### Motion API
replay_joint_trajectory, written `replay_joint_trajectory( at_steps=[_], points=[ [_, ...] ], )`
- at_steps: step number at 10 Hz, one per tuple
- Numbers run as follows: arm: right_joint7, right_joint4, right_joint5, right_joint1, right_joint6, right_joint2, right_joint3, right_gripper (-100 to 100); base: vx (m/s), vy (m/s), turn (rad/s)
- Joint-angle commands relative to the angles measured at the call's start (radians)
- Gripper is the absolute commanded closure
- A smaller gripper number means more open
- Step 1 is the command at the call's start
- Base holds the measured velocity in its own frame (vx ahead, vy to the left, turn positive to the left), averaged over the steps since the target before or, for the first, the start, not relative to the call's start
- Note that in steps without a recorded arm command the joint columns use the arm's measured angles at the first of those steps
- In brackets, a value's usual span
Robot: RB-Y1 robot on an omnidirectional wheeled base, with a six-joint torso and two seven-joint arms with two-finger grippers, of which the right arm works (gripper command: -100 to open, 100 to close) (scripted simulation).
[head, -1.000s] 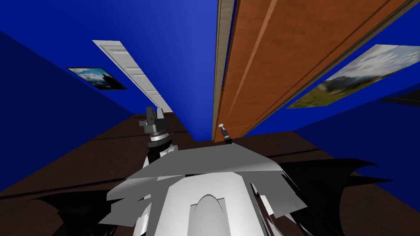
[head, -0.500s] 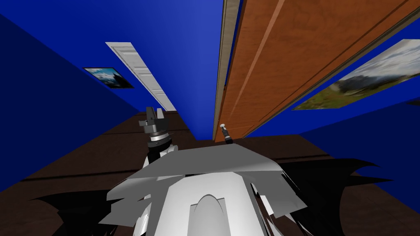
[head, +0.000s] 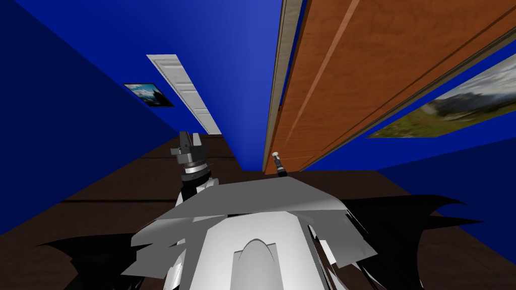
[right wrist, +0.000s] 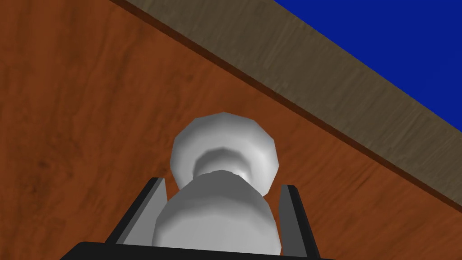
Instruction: Pull the door open
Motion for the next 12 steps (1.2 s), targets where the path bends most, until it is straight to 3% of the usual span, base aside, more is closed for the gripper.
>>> replay_joint_trajectory(
  at_steps=[1,2,3,5,10,12],
  points=[
    [-0.029,-0.009,-0.008,0.004,0.001,0.007,0.013,100,-0.026,-0.005,0.074],
    [-0.068,-0.005,-0.035,0.003,0.0,0.0,0.016,100,-0.031,-0.009,0.107],
    [-0.071,-0.005,-0.035,0.003,0.0,0.0,0.016,100,-0.031,-0.006,0.071],
    [-0.136,0.002,-0.088,0.003,-0.003,-0.015,0.023,100,-0.047,0.003,0.142],
    [-0.237,0.01,-0.142,0.003,-0.006,-0.03,0.03,100,-0.04,-0.005,0.084],
    [-0.302,0.017,-0.196,0.002,-0.01,-0.045,0.036,100,-0.049,0.0,0.147]
  ],
)
